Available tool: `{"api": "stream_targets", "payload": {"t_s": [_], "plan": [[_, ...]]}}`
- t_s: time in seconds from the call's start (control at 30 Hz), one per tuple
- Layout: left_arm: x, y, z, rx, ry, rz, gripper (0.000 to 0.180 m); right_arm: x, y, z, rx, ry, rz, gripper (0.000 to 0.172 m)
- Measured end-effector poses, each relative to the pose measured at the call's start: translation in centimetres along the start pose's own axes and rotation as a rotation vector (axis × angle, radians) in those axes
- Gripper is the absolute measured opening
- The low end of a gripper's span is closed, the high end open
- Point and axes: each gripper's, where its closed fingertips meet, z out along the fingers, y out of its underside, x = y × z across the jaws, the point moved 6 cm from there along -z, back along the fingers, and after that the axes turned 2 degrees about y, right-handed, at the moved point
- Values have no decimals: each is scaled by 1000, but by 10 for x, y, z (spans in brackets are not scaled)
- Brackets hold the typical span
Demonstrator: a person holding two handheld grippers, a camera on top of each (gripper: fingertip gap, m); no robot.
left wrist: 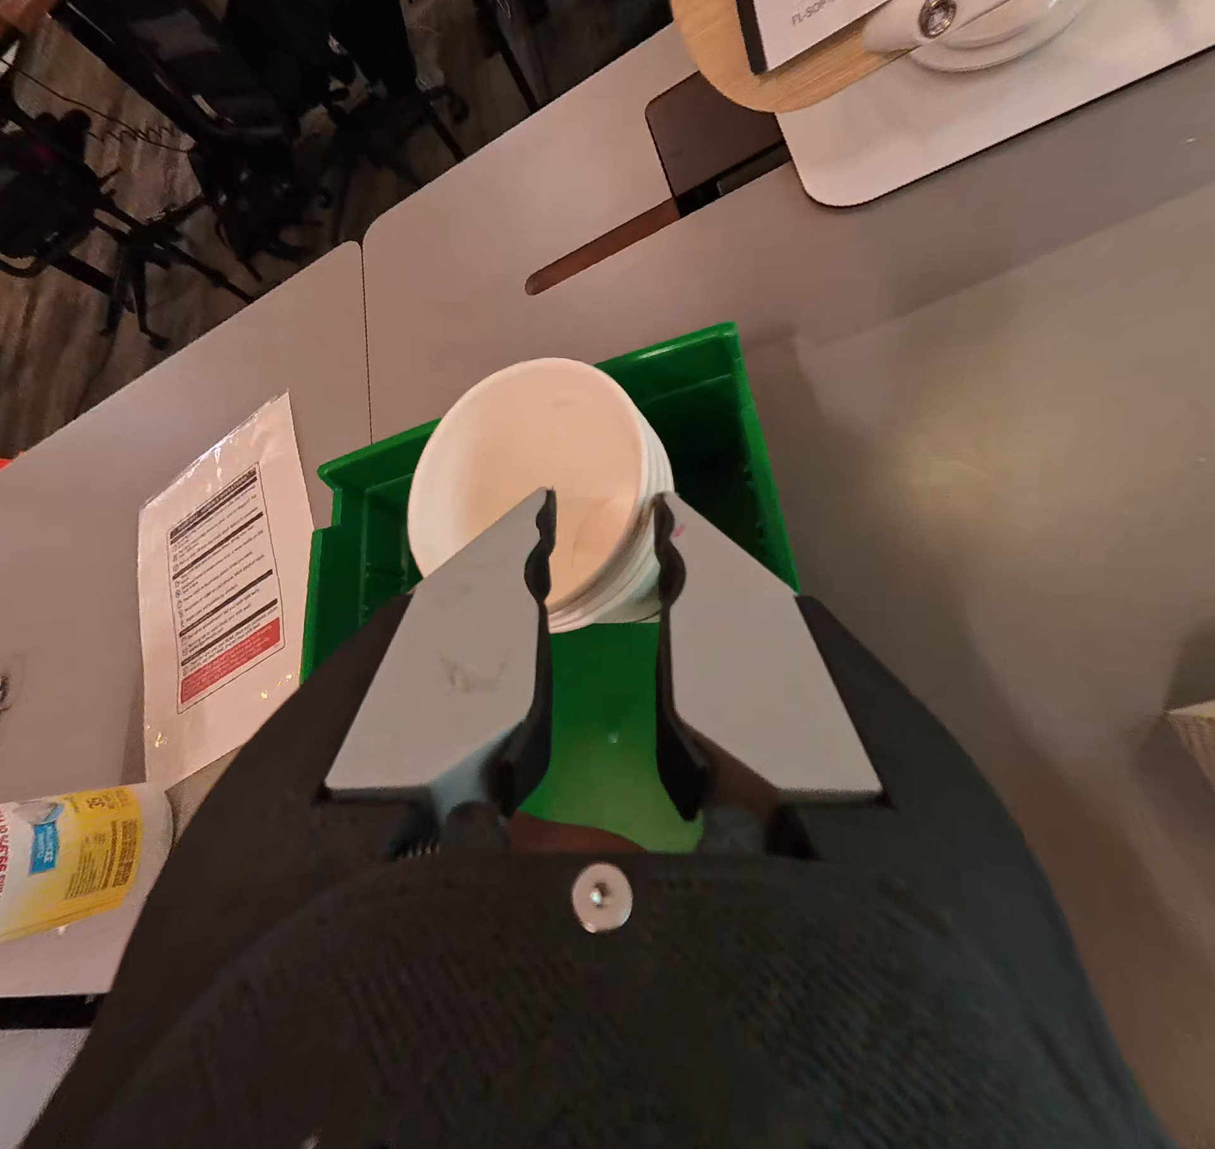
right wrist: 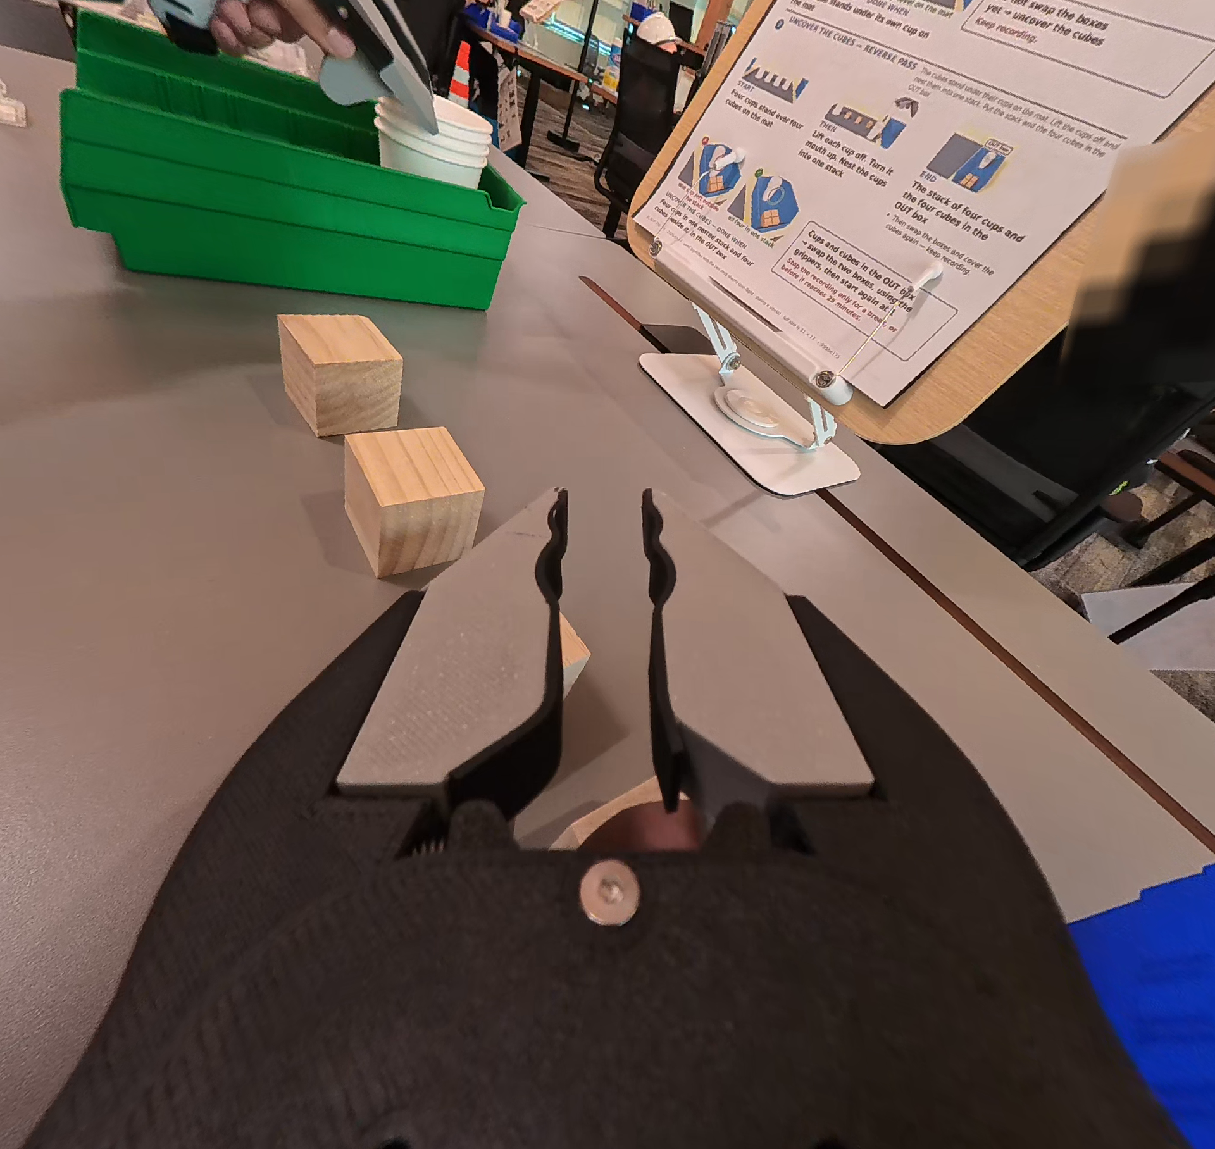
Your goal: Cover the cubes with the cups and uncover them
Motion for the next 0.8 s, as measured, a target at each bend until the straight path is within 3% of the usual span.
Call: {"api": "stream_targets", "payload": {"t_s": [0.13, 0.4, 0.8], "plan": [[-1, 1, 1, 21, 19, -21, 9, -1, 0, 0, -3, -4, -2, 19], [7, 3, -2, 35, 92, -23, 6, -3, 2, 2, -20, -3, -29, 19], [6, 4, -12, 94, 307, -296, 2, -4, 3, 3, -32, -10, -32, 20]]}}
